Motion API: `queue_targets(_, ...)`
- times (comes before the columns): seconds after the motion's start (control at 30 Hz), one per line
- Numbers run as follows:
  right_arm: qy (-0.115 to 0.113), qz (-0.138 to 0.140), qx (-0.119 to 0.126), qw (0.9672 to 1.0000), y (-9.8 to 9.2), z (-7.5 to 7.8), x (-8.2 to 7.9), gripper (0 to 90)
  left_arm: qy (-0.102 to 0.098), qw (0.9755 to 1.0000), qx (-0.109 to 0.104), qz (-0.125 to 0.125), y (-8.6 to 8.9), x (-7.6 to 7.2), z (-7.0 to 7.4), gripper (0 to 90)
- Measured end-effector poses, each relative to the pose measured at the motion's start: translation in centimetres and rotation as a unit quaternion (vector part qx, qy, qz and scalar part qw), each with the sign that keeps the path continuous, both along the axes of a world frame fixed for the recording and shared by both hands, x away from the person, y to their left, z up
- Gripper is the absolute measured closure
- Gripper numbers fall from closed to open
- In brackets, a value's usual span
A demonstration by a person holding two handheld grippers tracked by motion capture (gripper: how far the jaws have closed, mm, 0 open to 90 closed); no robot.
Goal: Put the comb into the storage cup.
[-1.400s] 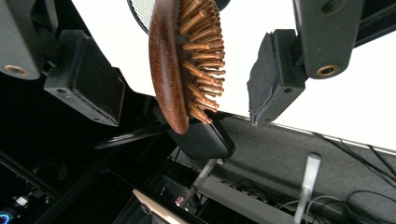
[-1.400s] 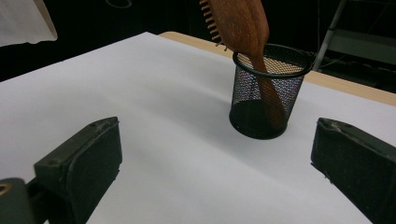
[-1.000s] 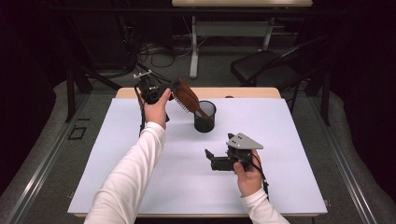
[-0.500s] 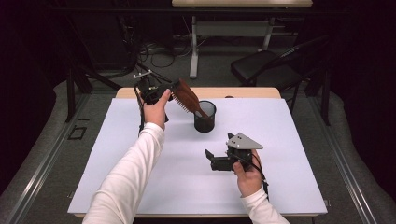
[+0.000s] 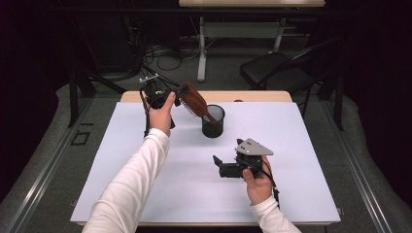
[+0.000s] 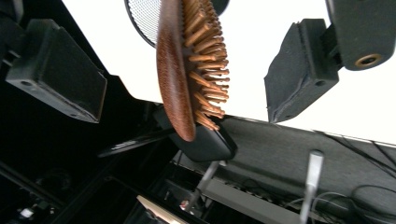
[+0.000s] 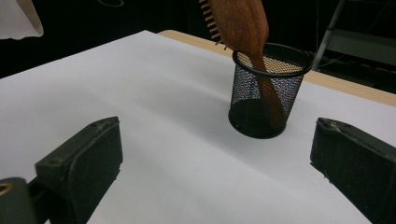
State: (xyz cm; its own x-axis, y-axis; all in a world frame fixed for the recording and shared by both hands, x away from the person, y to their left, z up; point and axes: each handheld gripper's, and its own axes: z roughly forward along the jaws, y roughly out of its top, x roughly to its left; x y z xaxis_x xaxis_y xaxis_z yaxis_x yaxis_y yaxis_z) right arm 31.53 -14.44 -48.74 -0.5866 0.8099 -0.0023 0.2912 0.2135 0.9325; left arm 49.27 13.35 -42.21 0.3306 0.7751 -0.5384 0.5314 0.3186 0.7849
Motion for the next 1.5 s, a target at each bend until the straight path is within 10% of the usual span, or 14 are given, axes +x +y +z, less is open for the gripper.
queue_targets(0.17,0.001,-0.002,0.0,1.0,-0.1,0.0,0.0,0.7,-0.011,0.9997,0.008,-0.018,-0.1,-0.2,0.2,0.2)
queue_targets(1.03,0.004,-0.003,-0.009,0.9999,0.2,0.2,-0.1,0.0,-0.011,0.9986,0.013,-0.05,0.4,-0.9,0.7,2.7)
queue_targets(1.5,0.004,-0.004,-0.009,1.0,0.0,0.2,0.0,0.0,-0.002,0.9949,0.059,-0.082,1.2,-1.6,1.2,2.7)
